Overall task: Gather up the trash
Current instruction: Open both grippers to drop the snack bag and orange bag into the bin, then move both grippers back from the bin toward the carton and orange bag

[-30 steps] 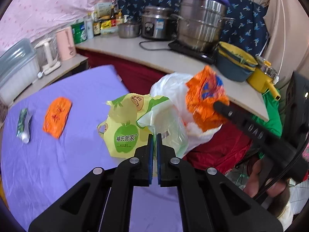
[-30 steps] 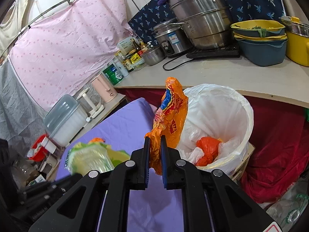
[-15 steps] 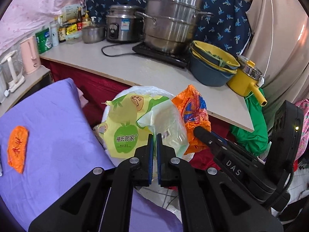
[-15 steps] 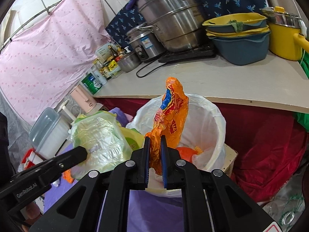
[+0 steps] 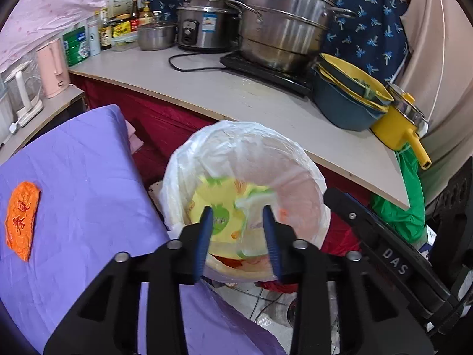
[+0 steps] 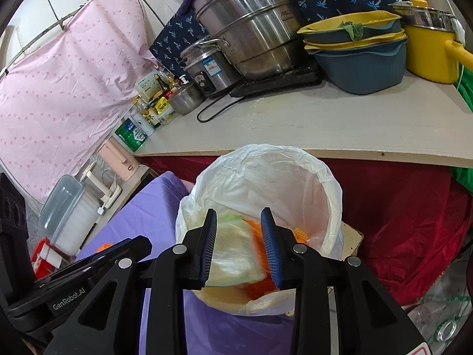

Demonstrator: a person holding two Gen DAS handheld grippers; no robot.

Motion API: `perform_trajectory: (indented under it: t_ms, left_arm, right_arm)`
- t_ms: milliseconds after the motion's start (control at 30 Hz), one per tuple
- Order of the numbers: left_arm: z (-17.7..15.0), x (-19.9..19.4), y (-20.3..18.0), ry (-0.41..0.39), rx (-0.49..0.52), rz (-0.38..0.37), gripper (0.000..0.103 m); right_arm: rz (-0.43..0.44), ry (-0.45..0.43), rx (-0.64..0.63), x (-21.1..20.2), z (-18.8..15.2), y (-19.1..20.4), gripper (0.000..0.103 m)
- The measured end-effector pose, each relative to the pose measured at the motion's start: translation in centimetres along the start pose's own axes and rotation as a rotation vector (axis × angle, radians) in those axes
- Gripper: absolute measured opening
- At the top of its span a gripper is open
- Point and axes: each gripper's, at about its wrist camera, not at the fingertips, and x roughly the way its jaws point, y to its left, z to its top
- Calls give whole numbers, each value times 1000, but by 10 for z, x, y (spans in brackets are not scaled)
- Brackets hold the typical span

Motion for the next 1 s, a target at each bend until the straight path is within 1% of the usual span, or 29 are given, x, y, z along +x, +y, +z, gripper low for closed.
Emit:
perform_trajectory:
  t_ms: [233,333,433,633,667,767,867,1000]
  left_arm:
    - [7,-19,19,-35,-37,26,35]
    - [8,-33,28,-62,-49,60,36]
    - [6,-47,39,-78,-68,89,39]
    - [-4,-75,66,-114,-99,168,44]
    - [-6,-81,74,-119,-110,180,46]
    - [-13,-94,93,-124,-138,208,47]
    - [-22,-111,118,-133,-169,261,48]
    - [-37,-133,153,-140,-220,325,49]
  right_arm:
    - [15,-21,-15,-13,5,12,33]
    - [24,-27,-28,-17,7,20,36]
    - [36,-32,-48,-22,7,33,37]
    - [71,-28,-100,-28,1,69,40]
    - [81,-24,-111,-29,-1,77,41]
    - [103,-15,-140,-29,-7,99,42]
    - [132,1,-167,-27,-16,125,44]
    - [169,29,-206,-22,-30,158,44]
